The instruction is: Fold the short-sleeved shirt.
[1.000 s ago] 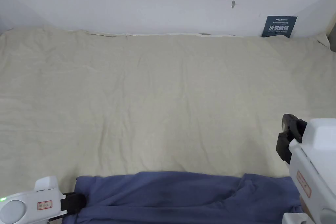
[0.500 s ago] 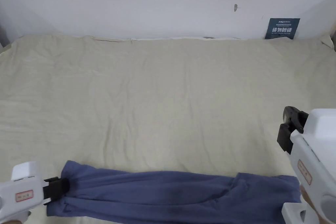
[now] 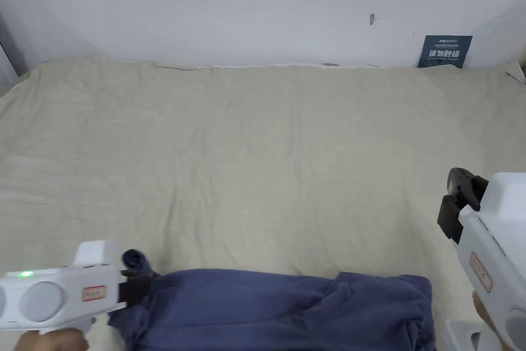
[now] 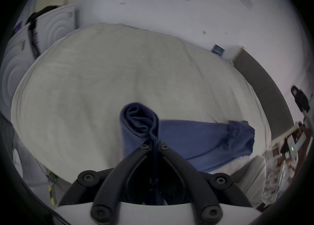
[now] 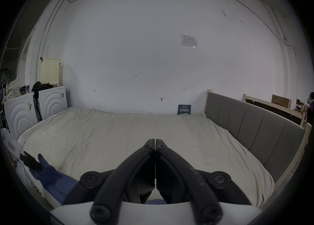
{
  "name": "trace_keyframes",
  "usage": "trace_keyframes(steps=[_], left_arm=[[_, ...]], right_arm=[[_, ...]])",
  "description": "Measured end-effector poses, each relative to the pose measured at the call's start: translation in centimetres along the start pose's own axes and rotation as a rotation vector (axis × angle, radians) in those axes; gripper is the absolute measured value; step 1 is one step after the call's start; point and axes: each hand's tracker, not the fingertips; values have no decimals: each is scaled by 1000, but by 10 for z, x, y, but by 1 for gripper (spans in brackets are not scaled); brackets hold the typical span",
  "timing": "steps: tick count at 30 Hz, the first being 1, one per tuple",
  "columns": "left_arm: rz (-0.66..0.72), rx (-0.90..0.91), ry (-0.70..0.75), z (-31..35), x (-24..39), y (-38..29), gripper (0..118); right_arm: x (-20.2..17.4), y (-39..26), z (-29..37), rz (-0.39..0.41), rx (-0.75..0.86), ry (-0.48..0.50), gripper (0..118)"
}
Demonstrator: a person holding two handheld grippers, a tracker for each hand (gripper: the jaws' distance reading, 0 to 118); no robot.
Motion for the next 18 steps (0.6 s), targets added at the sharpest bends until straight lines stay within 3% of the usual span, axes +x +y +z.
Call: trace_keyframes(steps=[7,14,15,16,17,18], left_arm=[[-77,-76,-150,-46,106,-6,6],[-90,-142,-198,-88,157,-20,6],[-105,-147,-176,-92,160,-22,13],[-110,-149,-164,-89,163,-25,28],[-108,-155,-159,-89,165,-25,58],[-102,-158,-157,-90,166,-25,98]], right_arm=[[12,-6,9,-13,-9,-13,2],[28,-8,16,-22,-13,-39,2],[30,-8,17,-23,-14,-45,2],[32,-9,17,-23,-16,-49,2],[34,-9,18,-25,-18,-52,2],[35,-10,18,-28,-20,-54,2]])
